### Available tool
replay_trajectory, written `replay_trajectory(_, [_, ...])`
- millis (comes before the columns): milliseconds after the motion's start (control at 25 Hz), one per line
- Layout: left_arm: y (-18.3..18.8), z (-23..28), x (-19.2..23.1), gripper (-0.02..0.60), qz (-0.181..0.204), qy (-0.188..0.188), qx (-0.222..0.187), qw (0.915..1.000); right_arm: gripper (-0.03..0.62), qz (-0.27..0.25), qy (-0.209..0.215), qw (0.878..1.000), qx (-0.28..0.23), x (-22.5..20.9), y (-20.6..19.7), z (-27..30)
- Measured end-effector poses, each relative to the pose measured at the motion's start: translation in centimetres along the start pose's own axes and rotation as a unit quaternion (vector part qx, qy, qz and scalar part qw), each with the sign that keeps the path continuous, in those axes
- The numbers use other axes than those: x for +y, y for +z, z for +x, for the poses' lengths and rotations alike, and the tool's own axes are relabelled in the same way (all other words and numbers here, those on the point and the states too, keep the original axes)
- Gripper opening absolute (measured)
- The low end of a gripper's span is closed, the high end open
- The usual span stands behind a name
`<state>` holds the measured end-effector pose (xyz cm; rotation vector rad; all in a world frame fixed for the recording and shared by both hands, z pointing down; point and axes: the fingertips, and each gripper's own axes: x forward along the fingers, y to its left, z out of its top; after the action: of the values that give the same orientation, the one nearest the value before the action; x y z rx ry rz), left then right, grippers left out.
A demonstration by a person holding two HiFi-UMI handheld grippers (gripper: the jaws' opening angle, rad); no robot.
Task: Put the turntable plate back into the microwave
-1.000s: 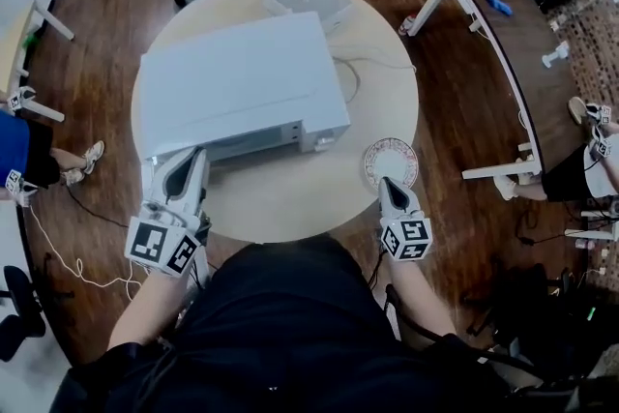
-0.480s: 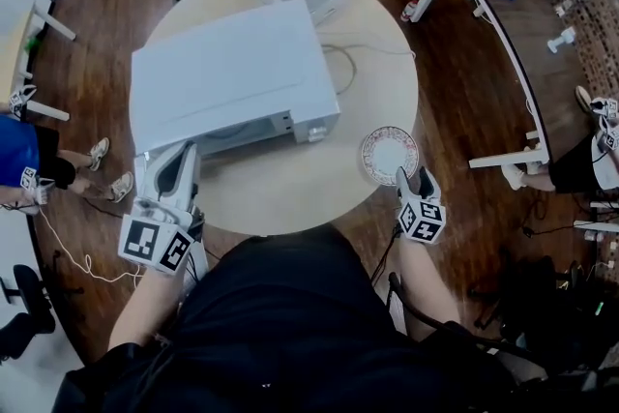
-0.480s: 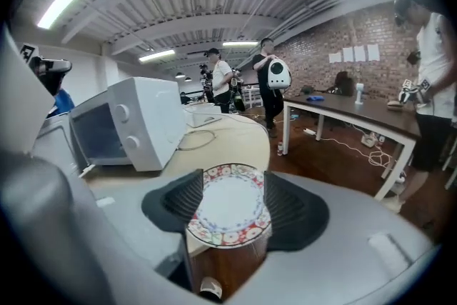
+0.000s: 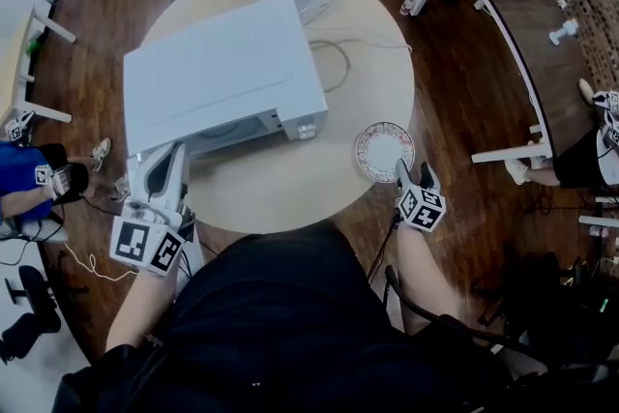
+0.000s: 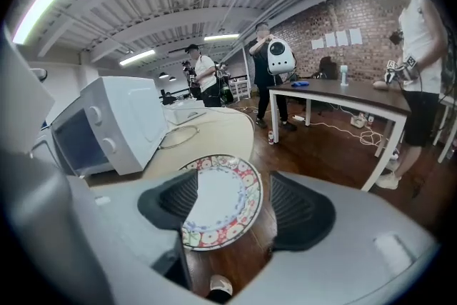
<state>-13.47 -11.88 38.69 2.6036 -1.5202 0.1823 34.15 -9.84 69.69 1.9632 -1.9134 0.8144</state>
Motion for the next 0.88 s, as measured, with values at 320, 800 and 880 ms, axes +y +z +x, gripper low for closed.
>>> replay_trajectory(320, [0.1,0.2,-0.1,0.003,0.003,0.014,0.008,0.9999,0.308,0.071,0.009,0.997,0.030,-1.2,-2.0,1.9])
replay_trajectory(800, [-0.4,0.1,-0.9,0.003,-0.001,0.033,0.027,0.9991,0.307,0.108,0.028,0.992,0.064,-1.9,-3.5,3.9])
replay_trajectory(880, [-0.4,0.2,-1.2,0.003,-0.001,0.035,0.030,0.9989,0.307,0.117,0.029,0.990,0.068,-2.0,-3.8,4.2])
